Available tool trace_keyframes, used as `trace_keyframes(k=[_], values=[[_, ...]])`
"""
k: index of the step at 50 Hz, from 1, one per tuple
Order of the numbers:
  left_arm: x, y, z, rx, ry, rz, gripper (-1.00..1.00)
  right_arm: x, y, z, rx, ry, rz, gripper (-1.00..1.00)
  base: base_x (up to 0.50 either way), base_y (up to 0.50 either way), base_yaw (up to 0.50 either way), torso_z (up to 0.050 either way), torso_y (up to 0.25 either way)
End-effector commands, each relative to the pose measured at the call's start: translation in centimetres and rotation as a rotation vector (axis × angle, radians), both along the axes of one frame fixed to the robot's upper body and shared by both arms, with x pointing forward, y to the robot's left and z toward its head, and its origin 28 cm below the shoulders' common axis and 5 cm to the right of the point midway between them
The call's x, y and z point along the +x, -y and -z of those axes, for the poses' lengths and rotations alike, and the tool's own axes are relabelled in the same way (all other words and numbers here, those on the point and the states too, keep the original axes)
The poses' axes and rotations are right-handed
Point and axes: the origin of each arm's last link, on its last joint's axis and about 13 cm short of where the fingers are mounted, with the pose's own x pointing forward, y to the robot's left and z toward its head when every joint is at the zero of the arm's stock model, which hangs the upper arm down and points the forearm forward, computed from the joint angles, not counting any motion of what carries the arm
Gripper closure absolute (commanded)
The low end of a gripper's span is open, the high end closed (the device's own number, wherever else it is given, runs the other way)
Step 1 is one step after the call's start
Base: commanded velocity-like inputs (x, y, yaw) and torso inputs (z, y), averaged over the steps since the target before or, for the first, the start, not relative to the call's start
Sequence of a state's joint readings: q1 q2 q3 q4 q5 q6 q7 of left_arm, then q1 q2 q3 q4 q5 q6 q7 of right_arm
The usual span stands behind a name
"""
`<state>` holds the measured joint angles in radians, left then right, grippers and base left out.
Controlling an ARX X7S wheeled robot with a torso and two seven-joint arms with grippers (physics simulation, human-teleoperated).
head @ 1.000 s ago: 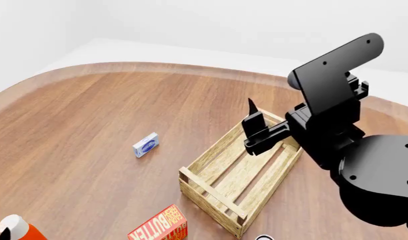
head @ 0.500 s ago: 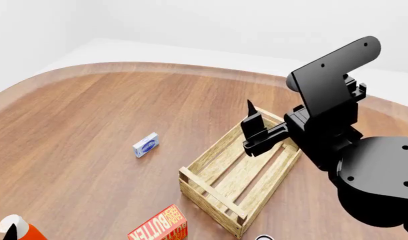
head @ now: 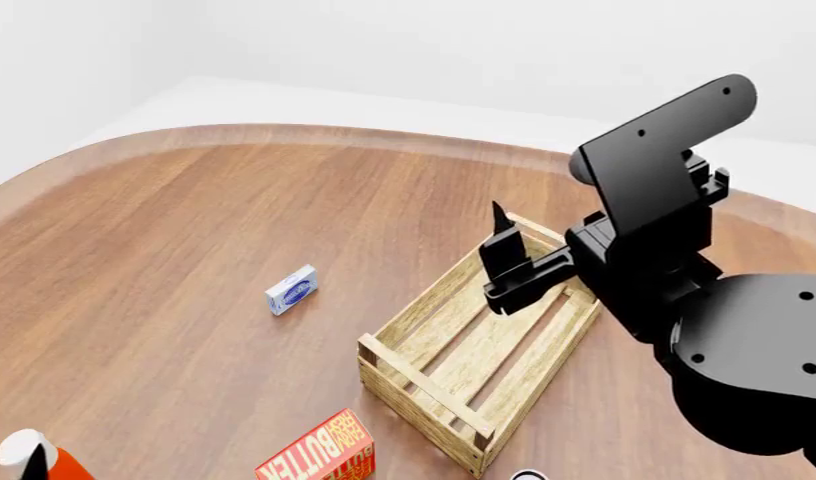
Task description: Pick up the ketchup, and put it in the wooden tray.
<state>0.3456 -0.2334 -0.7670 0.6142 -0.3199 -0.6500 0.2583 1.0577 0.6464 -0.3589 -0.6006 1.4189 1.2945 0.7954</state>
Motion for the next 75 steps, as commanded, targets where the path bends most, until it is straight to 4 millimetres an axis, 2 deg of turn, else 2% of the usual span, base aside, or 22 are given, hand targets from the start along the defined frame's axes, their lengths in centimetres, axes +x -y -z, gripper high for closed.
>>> trace_keyframes(k=[1,54,75], values=[[0.9,0.1,0.7,0.016,-0.011,-0.010,-1.00,0.0,-0.1,0.0,-0.001,-0.003,-0.001,-1.00,0.00,0.00,0.00,0.000,0.000],[2.9,0.3,2.5,0.075,-0.093,-0.071,-1.00,0.0,-0.1,0.3,-0.003,-0.012,0.005,-1.00,0.00,0.00,0.00,0.000,0.000],[4.9,0.7,3.4,0.048,-0.164,-0.114,-1.00,0.0,0.0,0.4,-0.003,-0.019,0.008,-1.00,0.00,0.00,0.00,0.000,0.000]])
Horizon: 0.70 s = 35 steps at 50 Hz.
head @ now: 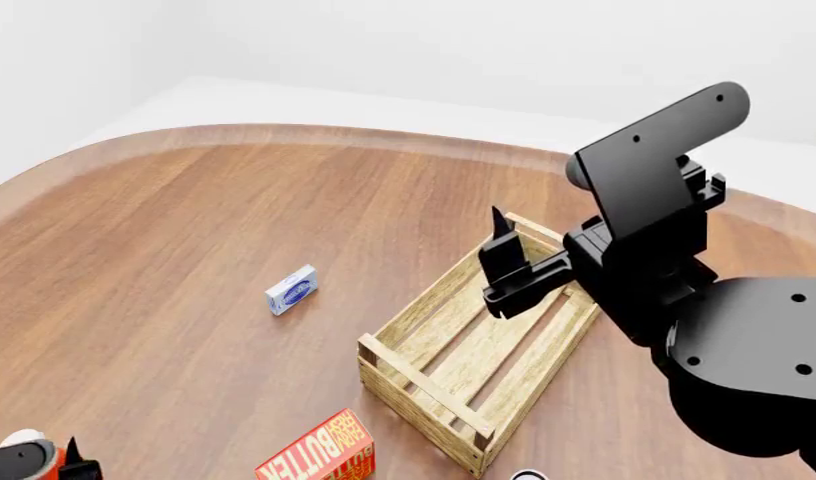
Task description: Pick up the ketchup, and put it in the wooden tray.
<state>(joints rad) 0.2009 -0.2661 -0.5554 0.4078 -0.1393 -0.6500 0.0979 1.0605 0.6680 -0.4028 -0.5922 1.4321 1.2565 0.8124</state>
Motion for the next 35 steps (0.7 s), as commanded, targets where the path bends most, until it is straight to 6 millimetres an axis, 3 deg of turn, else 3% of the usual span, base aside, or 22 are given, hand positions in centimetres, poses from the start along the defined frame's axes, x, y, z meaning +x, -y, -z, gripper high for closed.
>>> trace_keyframes(k=[1,24,25,35], values=[[1.0,0.2,0.5,-0.011,-0.031,-0.022,-1.00,0.0,0.0,0.1,0.000,-0.004,0.002,-1.00,0.00,0.00,0.00,0.000,0.000],[4.8,0.7,2.2,-0.031,-0.114,-0.110,-1.00,-0.3,0.3,0.5,0.007,-0.012,0.022,-1.00,0.00,0.00,0.00,0.000,0.000],[4.9,0.7,2.3,-0.031,-0.116,-0.117,1.00,-0.3,0.3,0.6,0.008,-0.012,0.024,-1.00,0.00,0.00,0.00,0.000,0.000],[5.7,0.6,2.6,-0.030,-0.104,-0.151,1.00,-0.4,0.5,0.8,0.018,-0.010,0.035,-1.00,0.00,0.00,0.00,0.000,0.000]])
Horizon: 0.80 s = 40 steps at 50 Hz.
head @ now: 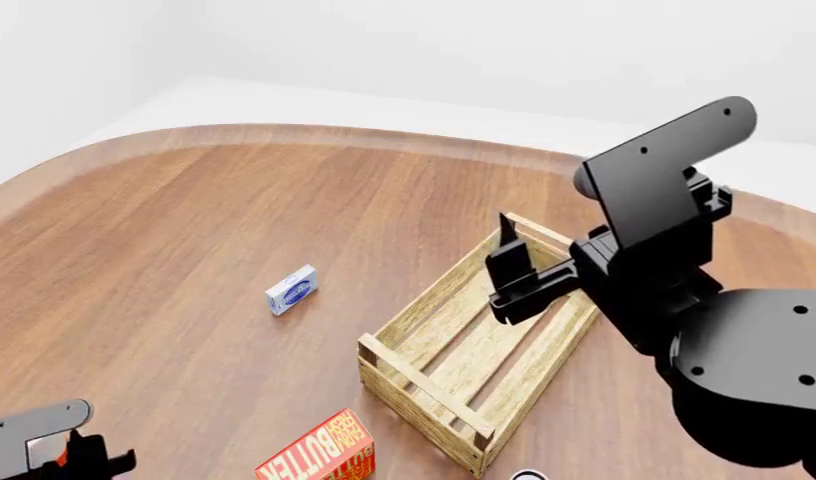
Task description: Pick up the ketchup, and put it in the wooden tray.
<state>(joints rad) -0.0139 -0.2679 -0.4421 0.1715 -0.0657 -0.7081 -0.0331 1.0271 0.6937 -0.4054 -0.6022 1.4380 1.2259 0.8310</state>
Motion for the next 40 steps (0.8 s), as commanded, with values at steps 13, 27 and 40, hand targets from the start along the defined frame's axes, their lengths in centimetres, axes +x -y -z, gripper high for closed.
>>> trace_keyframes(k=[13,27,40], values=[[1.6,0.0,-2.1,-0.044,0.120,-0.006,1.00,-0.5,0.5,-0.3,0.023,0.024,0.026,-1.00,0.00,0.00,0.00,0.000,0.000],[5.5,0.3,-13.4,0.012,0.454,0.217,1.00,-2.8,1.7,-2.9,0.065,0.117,0.076,-1.00,0.00,0.00,0.00,0.000,0.000],[8.9,3.5,-20.9,0.028,0.506,0.510,1.00,-5.8,3.7,-5.0,0.094,0.173,0.162,-1.00,0.00,0.00,0.00,0.000,0.000]])
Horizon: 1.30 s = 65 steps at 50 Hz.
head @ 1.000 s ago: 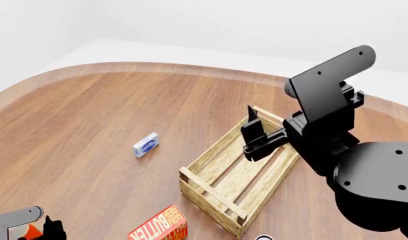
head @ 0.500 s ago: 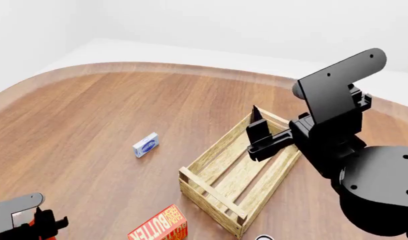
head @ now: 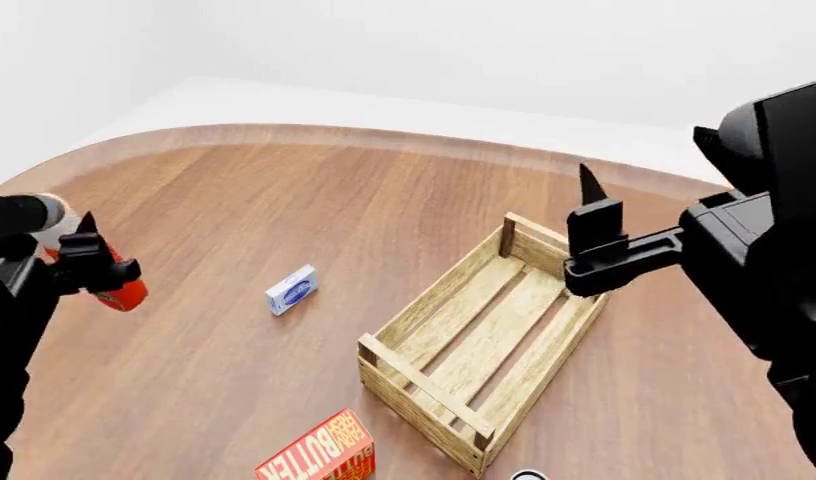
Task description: Pick up the ketchup, and put it in the wooden tray.
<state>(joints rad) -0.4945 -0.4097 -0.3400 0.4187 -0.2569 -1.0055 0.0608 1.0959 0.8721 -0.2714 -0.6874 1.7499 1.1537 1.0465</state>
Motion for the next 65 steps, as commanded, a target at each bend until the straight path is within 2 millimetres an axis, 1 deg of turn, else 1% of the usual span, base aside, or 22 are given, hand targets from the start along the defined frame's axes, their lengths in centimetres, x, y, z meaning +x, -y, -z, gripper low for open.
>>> trace_keyframes(k=[1,4,7,13,19,28,31,37,45,51,65], values=[[1.9,2.7,-6.8,0.067,0.085,0.234,1.00,-2.7,1.5,-1.8,0.021,0.050,0.067,-1.00,0.00,0.00,0.00,0.000,0.000],[2.9,4.2,-8.3,0.082,0.078,0.314,1.00,-3.9,2.1,-2.3,0.024,0.063,0.098,-1.00,0.00,0.00,0.00,0.000,0.003],[3.7,5.4,-9.4,0.097,0.079,0.379,1.00,-4.8,2.6,-2.5,0.026,0.068,0.125,-1.00,0.00,0.00,0.00,0.000,0.000],[5.3,8.7,-11.8,0.129,0.106,0.513,1.00,-7.0,3.7,-3.1,0.016,0.088,0.176,-1.00,0.00,0.00,0.00,0.000,0.000],[6.5,11.5,-12.9,0.149,0.126,0.619,1.00,-8.6,4.4,-3.1,0.007,0.109,0.218,-1.00,0.00,0.00,0.00,0.000,0.000],[7.7,15.3,-14.1,0.163,0.139,0.727,1.00,-9.6,5.1,-3.1,0.013,0.137,0.259,-1.00,0.00,0.00,0.00,0.000,0.000],[7.9,16.5,-14.0,0.170,0.136,0.761,1.00,-9.9,5.4,-2.9,0.020,0.144,0.280,-1.00,0.00,0.00,0.00,0.000,0.000],[8.0,18.7,-12.9,0.183,0.105,0.816,1.00,-10.6,6.0,-1.9,0.032,0.157,0.324,-1.00,0.00,0.00,0.00,0.000,0.002],[8.0,20.6,-11.5,0.192,0.074,0.877,1.00,-11.6,6.4,-0.6,0.034,0.179,0.360,-1.00,0.00,0.00,0.00,0.000,0.000],[8.2,21.5,-10.9,0.189,0.061,0.902,1.00,-12.4,6.6,0.1,0.050,0.184,0.380,-1.00,0.00,0.00,0.00,0.000,0.000],[7.9,23.0,-10.1,0.183,0.043,0.949,1.00,-13.0,6.9,0.5,0.063,0.174,0.412,-1.00,0.00,0.00,0.00,0.000,0.001]])
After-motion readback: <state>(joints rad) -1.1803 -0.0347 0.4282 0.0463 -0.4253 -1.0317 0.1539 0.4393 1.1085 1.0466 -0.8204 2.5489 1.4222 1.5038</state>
